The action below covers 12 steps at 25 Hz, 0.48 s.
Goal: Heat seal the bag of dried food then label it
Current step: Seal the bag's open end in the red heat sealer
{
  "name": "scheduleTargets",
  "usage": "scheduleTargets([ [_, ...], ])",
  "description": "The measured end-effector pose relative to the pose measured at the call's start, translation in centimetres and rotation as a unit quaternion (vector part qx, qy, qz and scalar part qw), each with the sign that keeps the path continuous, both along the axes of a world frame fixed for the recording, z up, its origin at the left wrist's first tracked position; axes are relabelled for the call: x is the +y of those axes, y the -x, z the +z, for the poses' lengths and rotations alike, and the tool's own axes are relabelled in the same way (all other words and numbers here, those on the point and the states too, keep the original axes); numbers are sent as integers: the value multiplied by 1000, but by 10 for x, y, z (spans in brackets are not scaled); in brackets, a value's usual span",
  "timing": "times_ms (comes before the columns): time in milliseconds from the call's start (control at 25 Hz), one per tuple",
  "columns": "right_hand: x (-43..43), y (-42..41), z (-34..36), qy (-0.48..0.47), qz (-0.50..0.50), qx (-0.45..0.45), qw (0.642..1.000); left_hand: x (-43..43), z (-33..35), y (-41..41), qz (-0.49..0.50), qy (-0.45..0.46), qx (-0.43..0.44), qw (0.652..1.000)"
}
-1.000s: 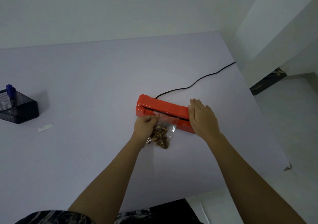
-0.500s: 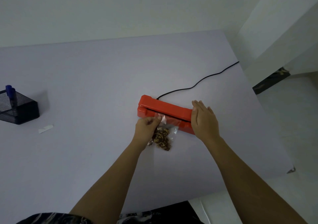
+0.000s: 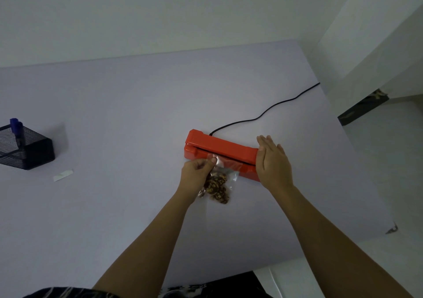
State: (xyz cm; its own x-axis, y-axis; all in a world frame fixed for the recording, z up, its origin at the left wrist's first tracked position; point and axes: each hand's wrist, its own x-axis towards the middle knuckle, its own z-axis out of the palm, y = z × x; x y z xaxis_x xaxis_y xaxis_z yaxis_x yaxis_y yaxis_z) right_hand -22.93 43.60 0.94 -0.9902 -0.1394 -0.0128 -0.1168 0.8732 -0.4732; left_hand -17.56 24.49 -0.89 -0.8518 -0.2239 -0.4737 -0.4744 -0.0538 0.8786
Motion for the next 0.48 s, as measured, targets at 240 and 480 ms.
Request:
scheduleTargets([
  [240,-1,1,1,8,-3,0,1000,-1,-2,1,0,0,-5,1000],
  [480,1,1,-1,13,-1,-3,1000,0,-4,1,4,-8,-6,1000],
])
